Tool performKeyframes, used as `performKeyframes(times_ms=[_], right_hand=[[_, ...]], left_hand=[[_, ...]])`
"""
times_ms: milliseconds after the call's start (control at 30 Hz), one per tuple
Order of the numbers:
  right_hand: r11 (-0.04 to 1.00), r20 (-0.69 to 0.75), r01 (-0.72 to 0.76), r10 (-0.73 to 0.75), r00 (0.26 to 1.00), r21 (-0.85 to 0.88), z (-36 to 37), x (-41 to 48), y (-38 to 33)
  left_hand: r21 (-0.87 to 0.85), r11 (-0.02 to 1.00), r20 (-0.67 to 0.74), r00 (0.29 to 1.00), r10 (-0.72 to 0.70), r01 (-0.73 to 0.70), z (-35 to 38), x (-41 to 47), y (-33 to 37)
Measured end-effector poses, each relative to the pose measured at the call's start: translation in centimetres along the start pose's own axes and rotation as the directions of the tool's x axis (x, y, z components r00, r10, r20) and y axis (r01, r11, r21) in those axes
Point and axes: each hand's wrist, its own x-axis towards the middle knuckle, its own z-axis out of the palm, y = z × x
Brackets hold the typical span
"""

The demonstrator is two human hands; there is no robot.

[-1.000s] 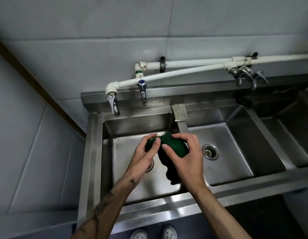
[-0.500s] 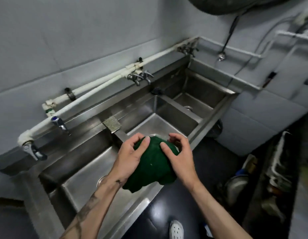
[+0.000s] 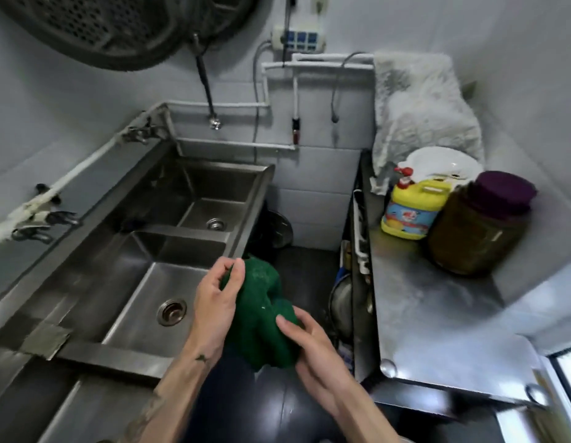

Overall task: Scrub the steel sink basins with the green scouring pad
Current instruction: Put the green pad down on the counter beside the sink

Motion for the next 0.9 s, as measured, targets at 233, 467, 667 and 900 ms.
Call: performKeyframes(times_ms=[233,467,667,900], right_hand=[[0.956,-0.189,0.293,-0.284,0.94,0.023,-11.3,-1.7,-7.4],[0.915,-0.35,0.391,-0.401,0.847,-0.101,-20.8,-3.2,-14.1],[0.886,-0.343,0.366,-0.45,0.824,-0.285,-26.3,-4.2,-18.2],[0.656,-0.367,0.191,-0.612,0.7,-0.73,-29.7,-3.6,-20.2]], left_hand=[[0.281,0.953,0.074,0.993,0.097,-0.114,11.6,2.4,0.7],[0.252,0.968,0.067,0.998,0.002,-0.019,21.0,3.7,-1.1],[0.197,0.976,0.133,0.984,-0.115,0.088,27.0,4.5,-1.6],[0.172,0.97,0.388,0.893,-0.229,0.174,29.4,6.4,-1.6]])
